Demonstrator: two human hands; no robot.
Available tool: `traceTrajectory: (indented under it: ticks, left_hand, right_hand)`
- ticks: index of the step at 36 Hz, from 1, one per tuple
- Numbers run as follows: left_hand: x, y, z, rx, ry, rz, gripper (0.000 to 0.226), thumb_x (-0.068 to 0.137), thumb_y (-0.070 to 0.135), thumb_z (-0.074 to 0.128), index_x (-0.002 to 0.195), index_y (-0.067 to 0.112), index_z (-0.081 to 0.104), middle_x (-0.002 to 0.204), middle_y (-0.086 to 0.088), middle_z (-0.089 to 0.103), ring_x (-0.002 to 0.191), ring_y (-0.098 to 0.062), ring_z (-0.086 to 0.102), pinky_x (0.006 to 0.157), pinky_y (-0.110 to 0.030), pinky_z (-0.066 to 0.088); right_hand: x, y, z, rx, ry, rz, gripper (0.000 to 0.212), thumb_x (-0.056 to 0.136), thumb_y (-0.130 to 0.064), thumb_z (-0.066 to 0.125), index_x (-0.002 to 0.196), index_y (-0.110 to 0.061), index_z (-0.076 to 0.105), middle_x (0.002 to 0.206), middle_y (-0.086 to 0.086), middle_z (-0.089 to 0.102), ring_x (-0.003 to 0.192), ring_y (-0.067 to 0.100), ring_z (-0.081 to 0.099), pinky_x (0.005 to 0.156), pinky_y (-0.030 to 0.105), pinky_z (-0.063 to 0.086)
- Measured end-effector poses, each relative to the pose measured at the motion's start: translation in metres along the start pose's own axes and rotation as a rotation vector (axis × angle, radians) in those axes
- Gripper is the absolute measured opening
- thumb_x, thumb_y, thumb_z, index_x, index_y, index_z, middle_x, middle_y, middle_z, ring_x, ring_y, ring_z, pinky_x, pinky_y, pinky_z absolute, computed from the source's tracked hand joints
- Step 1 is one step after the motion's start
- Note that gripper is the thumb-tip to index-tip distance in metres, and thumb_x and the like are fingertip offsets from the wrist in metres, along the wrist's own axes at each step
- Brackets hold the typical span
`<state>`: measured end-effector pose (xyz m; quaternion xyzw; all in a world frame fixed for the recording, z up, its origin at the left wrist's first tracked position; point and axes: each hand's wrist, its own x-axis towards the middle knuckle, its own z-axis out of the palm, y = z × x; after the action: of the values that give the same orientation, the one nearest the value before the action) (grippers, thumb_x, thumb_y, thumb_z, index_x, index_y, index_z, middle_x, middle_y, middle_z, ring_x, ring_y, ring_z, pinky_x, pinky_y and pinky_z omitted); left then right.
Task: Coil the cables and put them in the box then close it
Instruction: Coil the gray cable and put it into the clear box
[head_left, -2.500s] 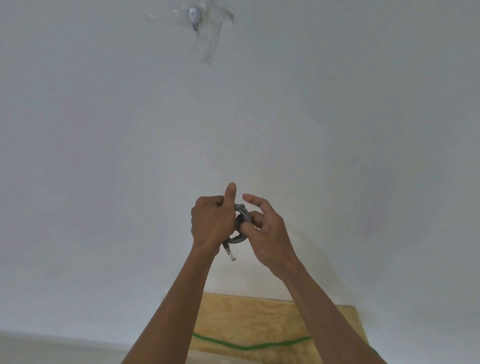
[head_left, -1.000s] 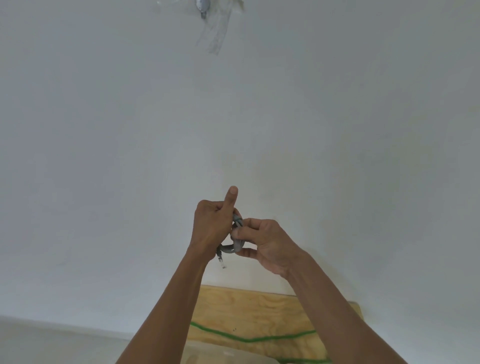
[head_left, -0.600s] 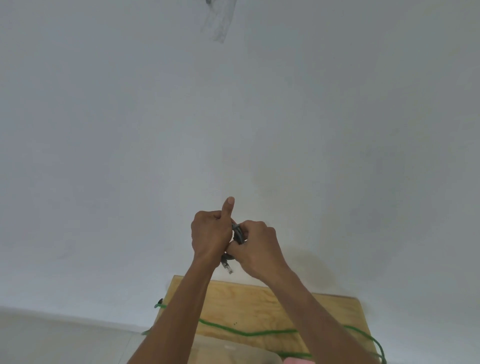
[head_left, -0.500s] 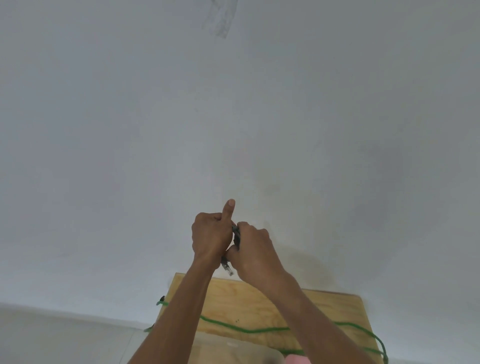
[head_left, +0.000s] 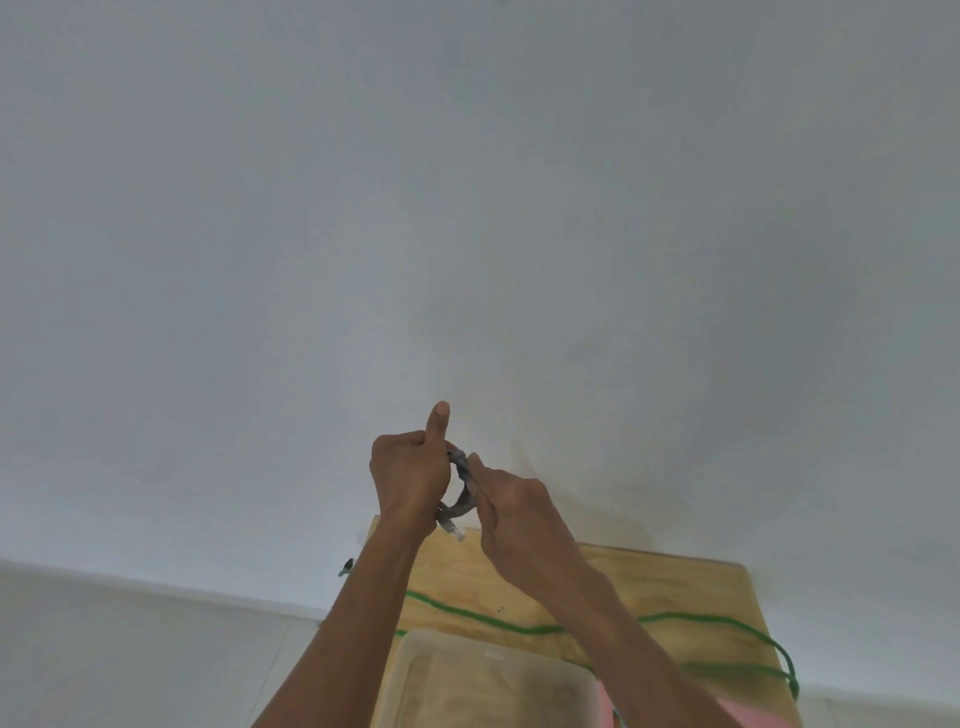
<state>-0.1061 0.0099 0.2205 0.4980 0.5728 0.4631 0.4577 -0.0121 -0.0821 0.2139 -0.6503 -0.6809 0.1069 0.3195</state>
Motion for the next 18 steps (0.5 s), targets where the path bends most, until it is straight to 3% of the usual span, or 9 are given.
traceTrajectory:
  ticks: [2, 5, 8, 10, 12, 15, 18]
  left_hand:
    - [0.0, -0.006, -0.001, -0.027, 0.017, -0.017, 0.057, 0.092, 0.05, 0.064, 0.056, 0.006, 0.07, 0.05, 0.001, 0.068, 0.041, -0.006, 0.057, 0.057, -0.026, 0.043]
    - [0.001, -0.014, -0.005, -0.086, 0.014, -0.064, 0.058, 0.092, 0.048, 0.065, 0.055, 0.004, 0.069, 0.046, 0.002, 0.065, 0.036, -0.003, 0.05, 0.057, -0.026, 0.042]
    - [-0.001, -0.025, -0.01, -0.118, -0.029, -0.149, 0.059, 0.092, 0.049, 0.064, 0.057, 0.002, 0.067, 0.043, 0.004, 0.06, 0.031, -0.006, 0.046, 0.044, -0.021, 0.039]
    - [-0.003, -0.039, -0.016, -0.128, -0.073, -0.221, 0.06, 0.093, 0.05, 0.063, 0.059, 0.001, 0.066, 0.041, 0.004, 0.057, 0.029, -0.01, 0.042, 0.034, -0.018, 0.033]
    - [-0.005, -0.055, -0.022, -0.114, -0.125, -0.297, 0.061, 0.092, 0.054, 0.062, 0.057, 0.004, 0.066, 0.044, 0.001, 0.058, 0.031, -0.015, 0.04, 0.036, -0.021, 0.033]
    - [-0.01, -0.079, -0.029, -0.073, -0.185, -0.363, 0.064, 0.092, 0.061, 0.057, 0.054, 0.01, 0.066, 0.049, -0.001, 0.061, 0.038, -0.02, 0.041, 0.045, -0.027, 0.036]
    - [-0.017, -0.097, -0.035, -0.027, -0.234, -0.386, 0.063, 0.094, 0.061, 0.054, 0.058, 0.01, 0.067, 0.044, 0.005, 0.055, 0.04, -0.016, 0.042, 0.044, -0.025, 0.037]
  right_hand:
    - [-0.003, -0.001, 0.011, 0.016, 0.048, -0.009, 0.042, 0.095, 0.002, 0.05, 0.137, -0.002, 0.053, 0.094, 0.012, 0.072, 0.075, 0.03, 0.065, 0.066, 0.036, 0.051]
    - [-0.008, -0.007, 0.027, 0.151, 0.233, 0.073, 0.03, 0.096, -0.005, 0.054, 0.123, -0.004, 0.066, 0.065, -0.003, 0.06, 0.052, 0.0, 0.053, 0.055, 0.007, 0.035]
    - [-0.018, -0.01, 0.049, 0.283, 0.376, 0.241, 0.024, 0.095, -0.013, 0.061, 0.116, -0.013, 0.073, 0.055, -0.018, 0.054, 0.049, 0.001, 0.054, 0.051, 0.005, 0.036]
    - [-0.029, -0.009, 0.067, 0.415, 0.392, 0.357, 0.023, 0.093, -0.014, 0.066, 0.114, -0.018, 0.074, 0.063, -0.019, 0.067, 0.058, 0.008, 0.067, 0.058, 0.016, 0.051]
    - [-0.04, -0.007, 0.084, 0.532, 0.413, 0.461, 0.023, 0.092, -0.014, 0.068, 0.113, -0.019, 0.075, 0.075, -0.015, 0.075, 0.069, 0.01, 0.073, 0.067, 0.026, 0.059]
    - [-0.057, -0.007, 0.105, 0.604, 0.44, 0.533, 0.025, 0.089, -0.009, 0.071, 0.111, -0.02, 0.074, 0.093, -0.011, 0.077, 0.084, -0.004, 0.071, 0.079, 0.012, 0.053]
    - [-0.069, -0.01, 0.121, 0.604, 0.452, 0.588, 0.026, 0.087, -0.006, 0.072, 0.11, -0.017, 0.075, 0.099, -0.008, 0.076, 0.089, -0.005, 0.07, 0.079, 0.007, 0.05]
